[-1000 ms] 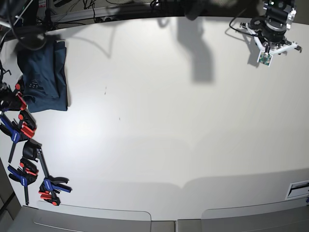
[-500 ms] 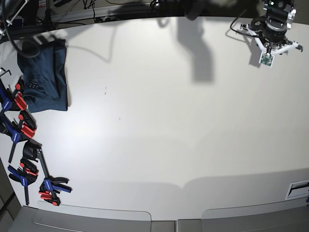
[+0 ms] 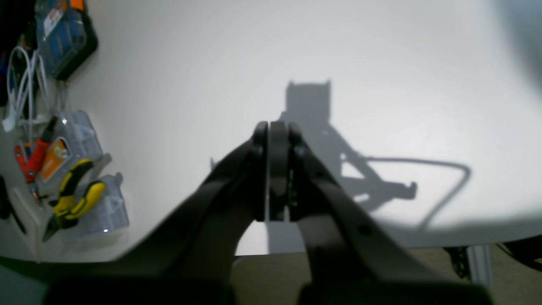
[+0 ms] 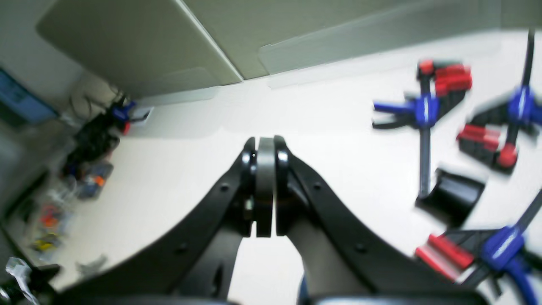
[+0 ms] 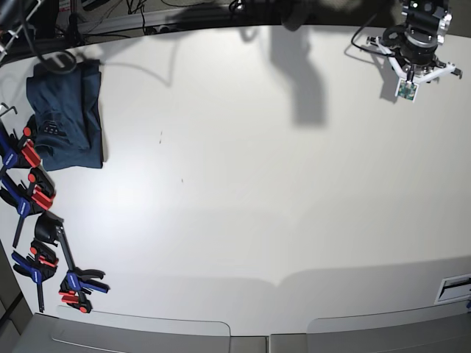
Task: Fold the T-shirt properly
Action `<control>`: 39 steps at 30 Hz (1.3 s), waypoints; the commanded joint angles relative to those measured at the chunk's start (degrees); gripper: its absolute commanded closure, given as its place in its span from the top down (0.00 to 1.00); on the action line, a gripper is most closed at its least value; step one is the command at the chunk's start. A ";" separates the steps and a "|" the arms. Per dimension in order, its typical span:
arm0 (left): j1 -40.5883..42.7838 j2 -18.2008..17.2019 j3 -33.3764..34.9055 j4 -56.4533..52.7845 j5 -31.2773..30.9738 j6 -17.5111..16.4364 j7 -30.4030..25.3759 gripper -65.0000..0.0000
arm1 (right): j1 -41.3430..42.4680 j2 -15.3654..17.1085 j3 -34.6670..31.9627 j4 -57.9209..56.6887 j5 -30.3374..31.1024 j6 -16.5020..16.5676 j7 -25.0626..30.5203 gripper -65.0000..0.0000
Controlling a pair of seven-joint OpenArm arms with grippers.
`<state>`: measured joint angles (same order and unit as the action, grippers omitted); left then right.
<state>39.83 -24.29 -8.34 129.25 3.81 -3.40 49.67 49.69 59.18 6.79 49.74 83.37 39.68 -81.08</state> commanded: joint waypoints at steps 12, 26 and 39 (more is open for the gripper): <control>0.33 -0.48 -0.28 1.03 0.61 0.46 -0.90 0.00 | -0.66 1.44 0.28 24.28 1.63 0.32 1.08 0.00; 0.35 -0.15 -0.28 1.03 0.63 1.90 -0.22 0.00 | -23.08 -3.02 0.39 36.04 1.63 0.32 1.08 0.00; 3.98 -0.15 -0.28 1.03 0.66 1.92 -0.09 0.00 | -46.36 -15.06 0.39 47.56 1.63 0.32 1.08 0.00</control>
<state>43.46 -23.94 -8.34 129.25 3.84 -1.89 50.57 2.35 42.83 6.52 96.49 83.53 39.68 -81.14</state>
